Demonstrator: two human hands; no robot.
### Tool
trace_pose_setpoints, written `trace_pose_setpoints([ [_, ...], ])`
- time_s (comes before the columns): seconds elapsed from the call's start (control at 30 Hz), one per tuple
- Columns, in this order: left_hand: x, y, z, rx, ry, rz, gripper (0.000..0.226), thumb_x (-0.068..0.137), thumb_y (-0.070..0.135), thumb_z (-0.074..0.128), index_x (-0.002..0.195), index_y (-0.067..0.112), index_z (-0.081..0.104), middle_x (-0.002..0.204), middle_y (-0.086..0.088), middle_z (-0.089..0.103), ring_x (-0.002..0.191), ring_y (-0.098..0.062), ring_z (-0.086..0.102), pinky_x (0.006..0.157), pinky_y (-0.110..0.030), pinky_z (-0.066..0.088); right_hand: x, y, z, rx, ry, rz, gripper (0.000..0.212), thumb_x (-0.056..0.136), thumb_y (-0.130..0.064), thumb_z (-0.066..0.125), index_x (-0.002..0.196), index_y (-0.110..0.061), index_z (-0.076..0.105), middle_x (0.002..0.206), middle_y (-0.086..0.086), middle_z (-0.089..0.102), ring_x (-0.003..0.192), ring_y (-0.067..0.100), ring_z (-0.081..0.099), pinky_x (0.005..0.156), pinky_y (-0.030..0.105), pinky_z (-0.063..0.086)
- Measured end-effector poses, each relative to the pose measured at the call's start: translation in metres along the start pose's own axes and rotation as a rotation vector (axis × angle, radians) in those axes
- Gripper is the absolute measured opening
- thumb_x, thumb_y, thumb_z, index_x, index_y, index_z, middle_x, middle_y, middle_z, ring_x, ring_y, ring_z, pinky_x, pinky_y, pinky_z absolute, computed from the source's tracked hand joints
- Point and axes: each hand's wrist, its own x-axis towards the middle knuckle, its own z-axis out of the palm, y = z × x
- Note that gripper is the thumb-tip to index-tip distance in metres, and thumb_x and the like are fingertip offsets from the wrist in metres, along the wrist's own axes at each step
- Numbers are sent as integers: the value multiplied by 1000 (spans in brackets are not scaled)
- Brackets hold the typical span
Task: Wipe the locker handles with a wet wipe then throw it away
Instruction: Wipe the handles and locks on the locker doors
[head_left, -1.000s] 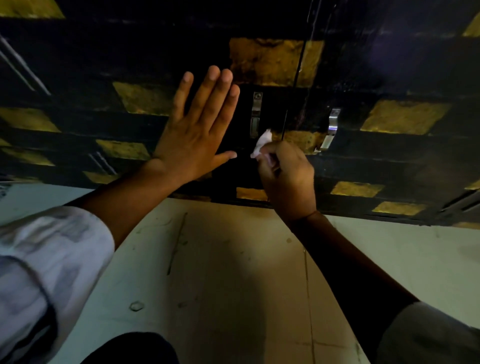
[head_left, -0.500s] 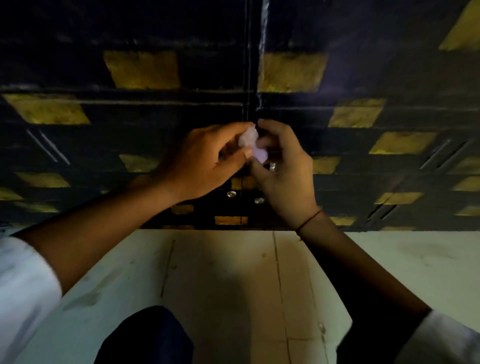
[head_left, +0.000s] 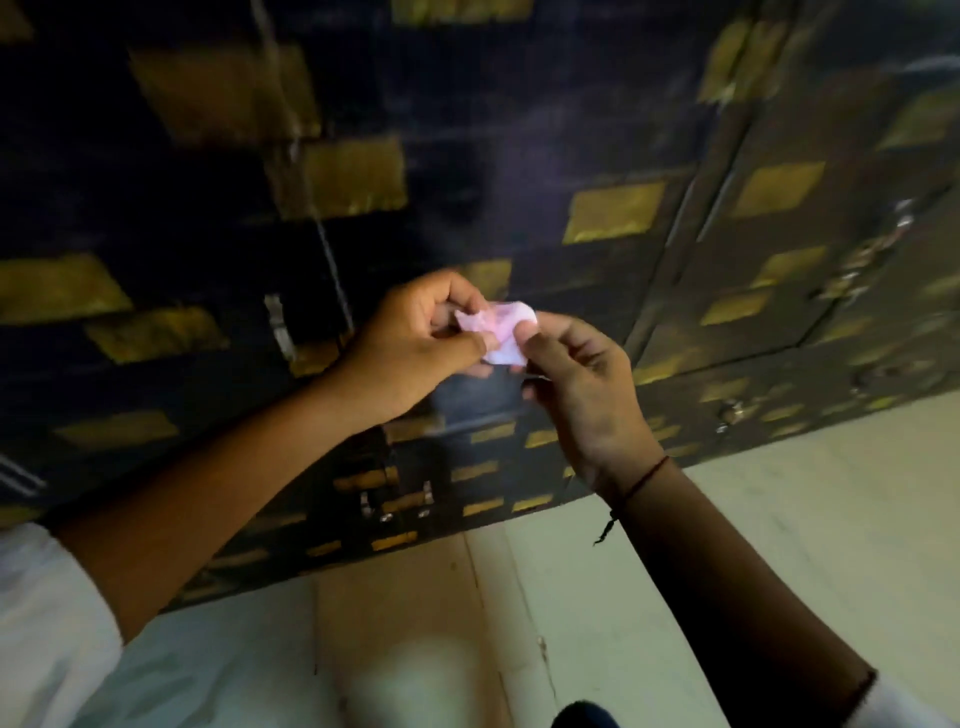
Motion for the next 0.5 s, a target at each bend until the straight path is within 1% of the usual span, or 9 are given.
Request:
trace_pose_setpoints([
  [0.07,16,52,10,-14,-58,-42,12,94,-5,66,91,6,60,98,-13,73,87,-17,76,70,-30,64,2,-54,-11,2,13,11,22,97,-12,58,114,-2,69,109,28,68,85,27,55,59,26,42],
  [0.1,24,77,16,-14,-83,-62,9,95,0,66,90,5,61,95,-11,73,84,-16,75,71,-31,64,1,-82,-17,-16,19,21,22,98,-9,55,114,-4,70,109,24,70,85,26,56,58,24,42],
  [0.2,50,139,39,-13,-105,-61,15,97,7,67,82,7,62,75,2,68,75,-10,71,72,-33,65,0,-154,-41,-43,84,29,25,97,-2,51,113,-7,70,98,13,72,79,17,60,55,20,43],
  [0.23,58,159,50,-12,-101,-53,17,97,7,67,81,8,62,73,2,67,74,-10,69,72,-33,65,-2,-176,-51,-42,129,25,24,96,-1,52,113,-6,68,95,11,71,75,15,61,54,19,43],
  [0.3,71,193,73,-16,-94,-48,14,97,9,68,84,9,63,81,-4,67,77,-14,68,74,-36,65,-6,-213,-73,-34,218,11,21,95,0,56,113,-8,63,95,11,67,73,15,60,54,21,46],
  [0.33,76,209,87,-27,-114,-55,8,96,11,69,89,10,64,87,-6,69,79,-14,69,74,-37,64,-8,-229,-85,-33,239,-5,21,95,0,57,113,-11,61,97,11,65,74,16,59,55,22,48],
  [0.37,80,223,99,-31,-146,-65,5,96,13,70,97,12,66,93,-6,71,80,-14,69,71,-36,63,-9,-242,-95,-38,239,-19,21,95,0,59,112,-12,59,98,13,64,76,18,60,57,23,51],
  [0.43,88,250,126,2,-214,-59,15,95,15,71,110,13,68,97,-5,74,78,-10,70,61,-26,61,-13,-272,-119,-42,218,-47,20,95,-2,60,110,-14,57,97,14,63,77,18,62,60,25,55],
  [0.5,95,273,150,45,-241,-36,10,95,11,71,104,12,72,87,-2,75,70,-6,69,55,-18,54,-11,-296,-144,10,184,-50,20,94,-2,62,110,-12,56,93,15,62,74,18,64,60,28,57],
])
